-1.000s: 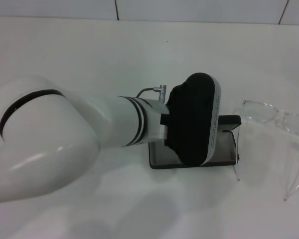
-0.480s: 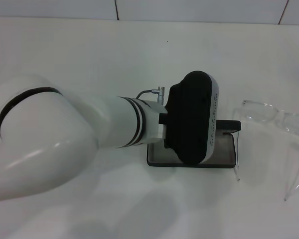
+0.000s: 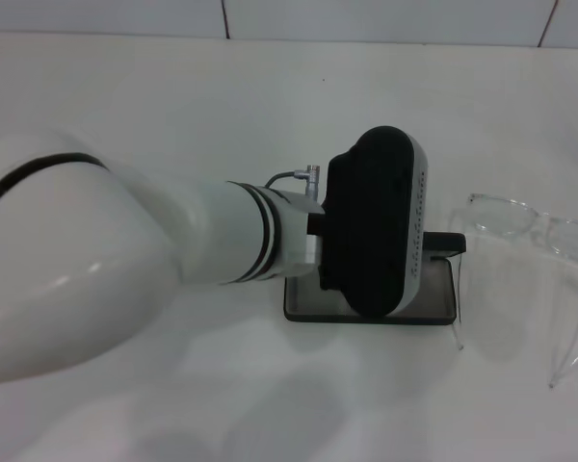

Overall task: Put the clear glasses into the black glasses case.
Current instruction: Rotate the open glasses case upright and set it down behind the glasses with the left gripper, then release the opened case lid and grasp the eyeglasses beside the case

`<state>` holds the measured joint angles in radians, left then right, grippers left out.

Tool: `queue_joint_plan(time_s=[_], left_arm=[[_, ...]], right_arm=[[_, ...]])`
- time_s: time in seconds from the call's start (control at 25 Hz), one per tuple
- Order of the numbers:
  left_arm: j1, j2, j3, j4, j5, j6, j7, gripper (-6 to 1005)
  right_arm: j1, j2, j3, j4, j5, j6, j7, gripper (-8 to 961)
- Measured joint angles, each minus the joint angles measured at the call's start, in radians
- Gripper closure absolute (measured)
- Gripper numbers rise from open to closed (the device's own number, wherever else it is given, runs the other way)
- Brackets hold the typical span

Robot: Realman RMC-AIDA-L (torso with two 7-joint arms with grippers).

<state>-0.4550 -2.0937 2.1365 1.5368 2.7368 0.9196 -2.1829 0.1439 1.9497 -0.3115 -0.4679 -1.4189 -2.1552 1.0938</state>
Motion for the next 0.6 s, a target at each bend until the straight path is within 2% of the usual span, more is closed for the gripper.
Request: queue_joint_plan(time_s=[0.4,0.52,0.6], left_arm=[[0.023,0.001,-0.056,0.087,-0.059,0.086,0.013,551],[0.031,0.001,-0.099,0.139,-0.124,0.118,0.015,552],[0.035,0.001,-0.134,0.171,-0.174,0.143,0.017,553]], right_arm=[[0.0,0.0,-0.005,-0.004,0.005,0.0,0.005,77],[0.001,-0.001,-0.005,-0.008,0.006,0.001,0.01,77],[0.009,-0.014,-0.008,-0.012,0.002,0.003,0.03,77]])
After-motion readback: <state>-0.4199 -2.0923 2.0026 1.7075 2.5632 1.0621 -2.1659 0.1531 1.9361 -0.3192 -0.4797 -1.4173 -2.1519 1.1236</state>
